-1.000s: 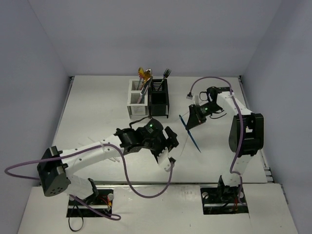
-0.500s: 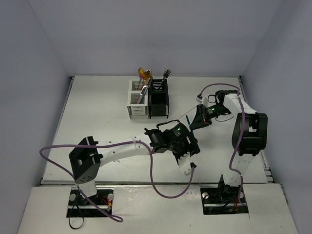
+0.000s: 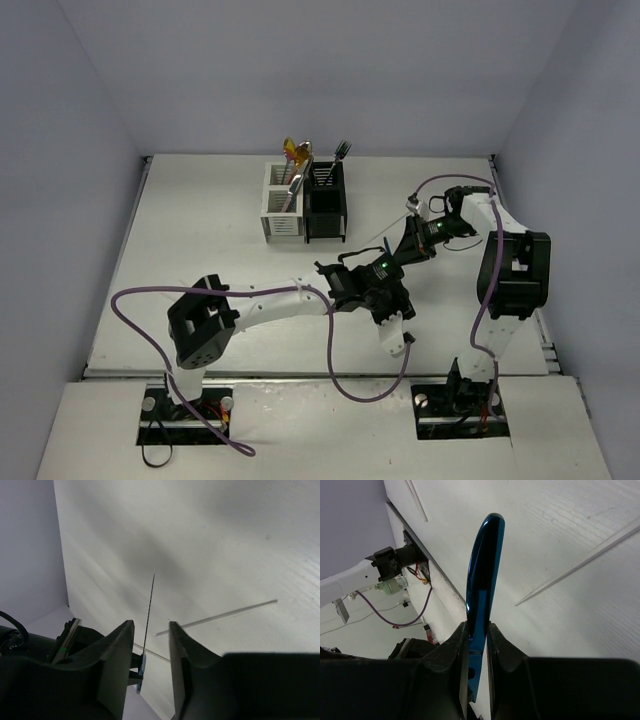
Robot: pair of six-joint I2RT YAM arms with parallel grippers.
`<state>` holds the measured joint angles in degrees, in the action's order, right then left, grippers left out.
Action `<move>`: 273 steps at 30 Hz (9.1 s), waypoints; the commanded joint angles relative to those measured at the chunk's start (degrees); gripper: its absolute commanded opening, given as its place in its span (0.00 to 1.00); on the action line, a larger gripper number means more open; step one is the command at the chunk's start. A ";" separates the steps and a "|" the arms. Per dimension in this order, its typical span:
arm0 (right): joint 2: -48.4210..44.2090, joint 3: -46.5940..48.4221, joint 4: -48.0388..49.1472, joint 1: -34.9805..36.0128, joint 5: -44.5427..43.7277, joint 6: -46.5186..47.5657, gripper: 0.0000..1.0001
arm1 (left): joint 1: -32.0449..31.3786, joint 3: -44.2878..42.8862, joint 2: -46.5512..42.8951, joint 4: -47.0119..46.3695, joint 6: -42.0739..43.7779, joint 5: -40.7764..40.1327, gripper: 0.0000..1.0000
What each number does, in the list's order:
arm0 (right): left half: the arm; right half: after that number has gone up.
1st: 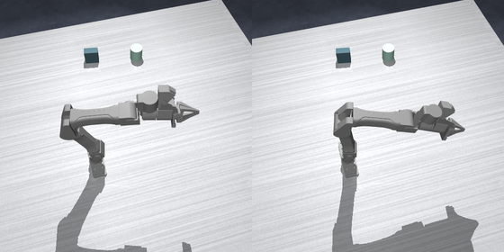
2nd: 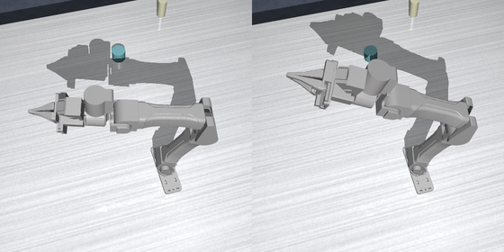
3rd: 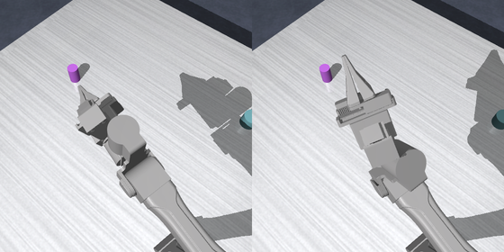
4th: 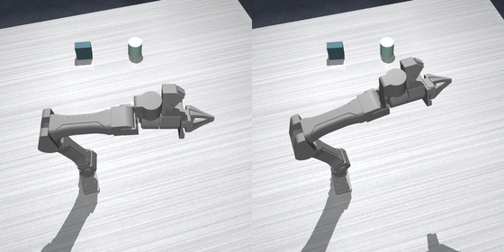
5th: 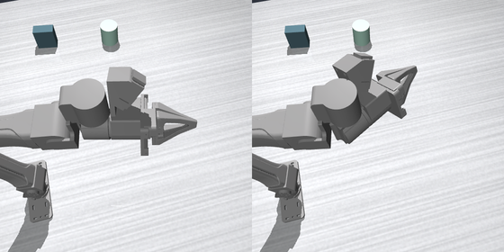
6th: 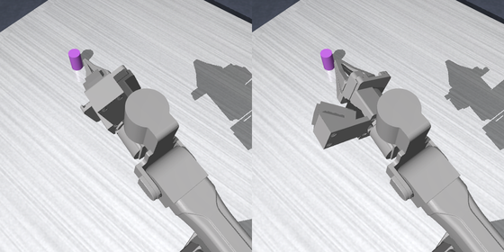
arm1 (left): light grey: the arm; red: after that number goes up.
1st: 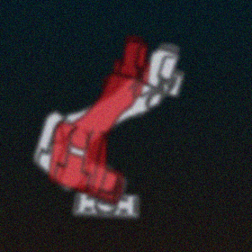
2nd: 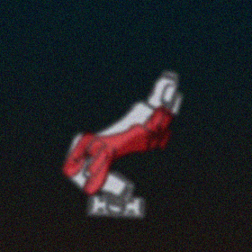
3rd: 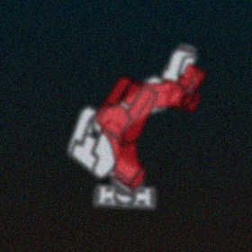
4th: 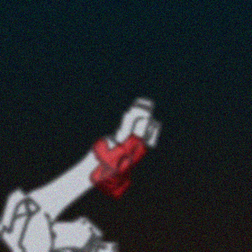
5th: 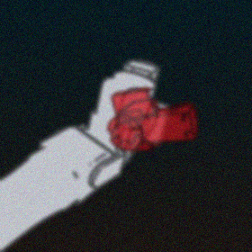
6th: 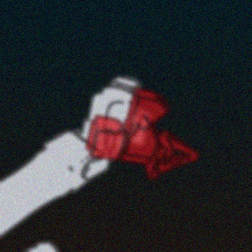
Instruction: Sort the eating utensils into containers
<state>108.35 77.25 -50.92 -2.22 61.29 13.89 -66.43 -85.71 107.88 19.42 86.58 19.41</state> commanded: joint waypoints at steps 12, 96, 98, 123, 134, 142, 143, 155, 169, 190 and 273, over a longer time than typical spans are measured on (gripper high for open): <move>-4.37 -1.31 -2.38 0.11 2.79 -0.79 0.00 | -0.45 -0.65 -2.09 -4.62 1.96 -2.71 0.00; -4.81 15.39 -2.70 -9.96 -8.61 7.92 0.70 | 45.67 -6.45 -15.38 -12.16 -76.19 4.18 0.01; -4.99 15.39 -2.70 -8.94 -9.00 8.26 0.70 | 45.96 -5.51 -15.51 -11.77 -76.12 4.42 0.09; -15.00 9.33 -2.43 0.62 -17.94 19.49 0.68 | 59.05 22.40 -43.49 39.97 -18.13 15.63 0.48; -14.96 8.13 -2.35 1.39 -18.84 20.87 0.66 | 59.10 37.87 -42.29 33.95 -1.80 8.58 0.48; -15.01 8.05 -2.43 1.60 -19.27 20.30 0.66 | 59.12 42.69 -38.62 22.46 4.87 7.40 0.48; -14.95 8.09 -2.43 1.60 -19.27 20.24 0.66 | 59.08 43.30 -38.42 21.81 5.26 7.40 0.48; -12.54 9.44 -2.43 1.68 -18.67 19.32 0.66 | 59.06 43.14 -32.45 18.45 8.63 8.17 0.44; -12.40 9.84 -2.52 1.60 -19.56 18.98 0.66 | 59.05 47.36 -32.53 17.77 13.90 6.43 0.40; -14.47 9.64 -2.55 1.55 -19.98 18.77 0.66 | 58.96 46.15 -34.44 13.78 13.99 10.69 0.35; 11.11 35.52 -1.82 34.89 19.18 3.13 0.68 | 23.54 39.52 -60.87 11.87 52.93 13.62 0.00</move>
<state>119.65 109.15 -51.79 30.98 75.83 18.51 -41.50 -42.81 46.66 33.86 113.23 29.91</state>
